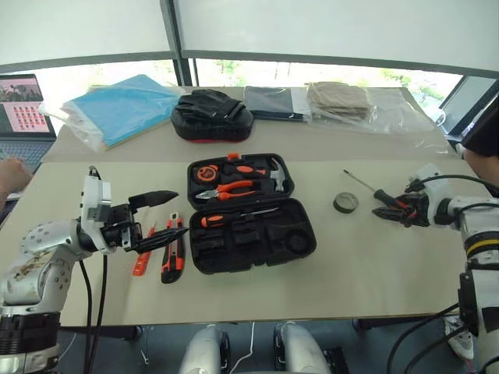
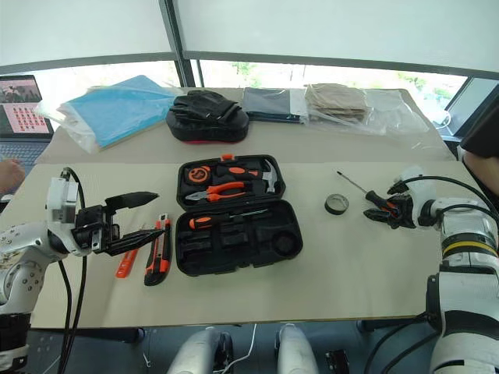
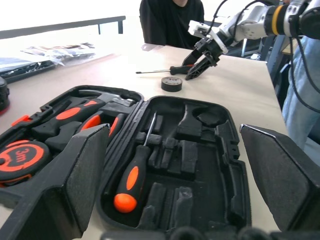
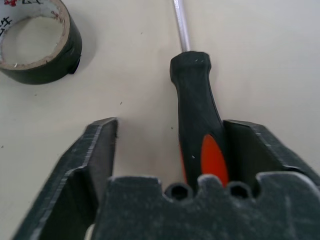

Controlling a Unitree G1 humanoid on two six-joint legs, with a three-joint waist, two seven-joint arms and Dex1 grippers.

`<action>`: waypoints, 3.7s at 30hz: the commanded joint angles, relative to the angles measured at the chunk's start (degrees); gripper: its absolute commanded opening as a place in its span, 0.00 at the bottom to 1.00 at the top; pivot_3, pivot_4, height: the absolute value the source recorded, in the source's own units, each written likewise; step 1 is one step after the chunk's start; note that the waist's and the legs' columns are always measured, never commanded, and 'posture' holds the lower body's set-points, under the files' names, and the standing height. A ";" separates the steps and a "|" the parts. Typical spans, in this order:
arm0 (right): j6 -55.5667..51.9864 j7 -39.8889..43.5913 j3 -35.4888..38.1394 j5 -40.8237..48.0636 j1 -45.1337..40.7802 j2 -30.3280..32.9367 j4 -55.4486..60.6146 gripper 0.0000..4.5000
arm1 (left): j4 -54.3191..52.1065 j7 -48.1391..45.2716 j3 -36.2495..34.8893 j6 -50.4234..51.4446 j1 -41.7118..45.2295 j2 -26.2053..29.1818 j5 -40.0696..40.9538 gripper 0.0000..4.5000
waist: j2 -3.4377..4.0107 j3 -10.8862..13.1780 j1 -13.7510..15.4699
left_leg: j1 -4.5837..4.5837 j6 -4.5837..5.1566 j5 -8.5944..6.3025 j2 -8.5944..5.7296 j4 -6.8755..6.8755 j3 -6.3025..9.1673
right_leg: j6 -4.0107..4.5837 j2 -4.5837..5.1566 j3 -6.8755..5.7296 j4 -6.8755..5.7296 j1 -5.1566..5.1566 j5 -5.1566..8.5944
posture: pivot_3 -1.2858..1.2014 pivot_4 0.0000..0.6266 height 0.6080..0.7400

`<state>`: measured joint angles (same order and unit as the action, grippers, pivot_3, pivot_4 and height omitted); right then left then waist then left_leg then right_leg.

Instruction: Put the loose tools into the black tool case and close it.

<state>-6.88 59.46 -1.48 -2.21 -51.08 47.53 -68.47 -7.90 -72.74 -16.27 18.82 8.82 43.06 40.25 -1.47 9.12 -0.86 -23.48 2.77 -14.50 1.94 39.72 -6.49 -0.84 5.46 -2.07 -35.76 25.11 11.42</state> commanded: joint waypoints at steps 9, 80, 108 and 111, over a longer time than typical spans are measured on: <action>7.93 1.46 3.51 1.97 0.72 3.76 2.98 0.23 | -2.35 -1.42 -2.09 -0.61 -3.45 0.83 1.34 1.00 | 0.07 0.04 0.09 | 0.03 -0.01 0.01 -0.01 0.01 -0.01 | 0.00 0.03 0.02 -0.02 -0.03 0.00 | 0.52 0.24 1.00; 4.50 33.04 -20.64 7.32 -11.21 -15.45 36.63 0.72 | -5.86 0.37 -6.33 -10.43 -20.91 -1.76 -2.61 1.00 | 0.30 0.19 -0.02 | -0.06 -0.25 0.02 0.26 0.00 -0.02 | 0.33 -0.03 -0.23 -0.20 0.27 -0.03 | 0.52 0.24 1.00; 11.69 20.86 -16.52 5.45 -2.11 -27.42 24.51 0.02 | -7.64 3.20 -8.14 -9.63 -22.20 -1.65 -2.35 1.00 | 0.30 0.19 -0.21 | 0.11 -0.34 0.00 0.39 -0.01 -0.04 | 0.41 -0.16 -0.22 -0.21 0.15 -0.01 | 0.52 0.24 1.00; 12.38 20.88 -16.75 4.51 -1.94 -27.85 23.45 0.02 | -7.97 3.46 -8.52 -9.49 -22.65 -1.64 -2.30 1.00 | 0.30 0.18 -0.24 | 0.17 -0.37 0.00 0.45 -0.01 -0.04 | 0.45 -0.19 -0.22 -0.23 0.12 -0.01 | 0.52 0.24 1.00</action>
<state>5.07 80.92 -17.84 3.54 -53.10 19.83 -43.91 -13.98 -69.53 -23.29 9.79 -13.52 40.82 37.19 -1.16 9.31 -1.10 -23.29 2.39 -14.50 2.41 39.71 -6.53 -0.37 5.25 -2.29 -35.99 25.22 11.41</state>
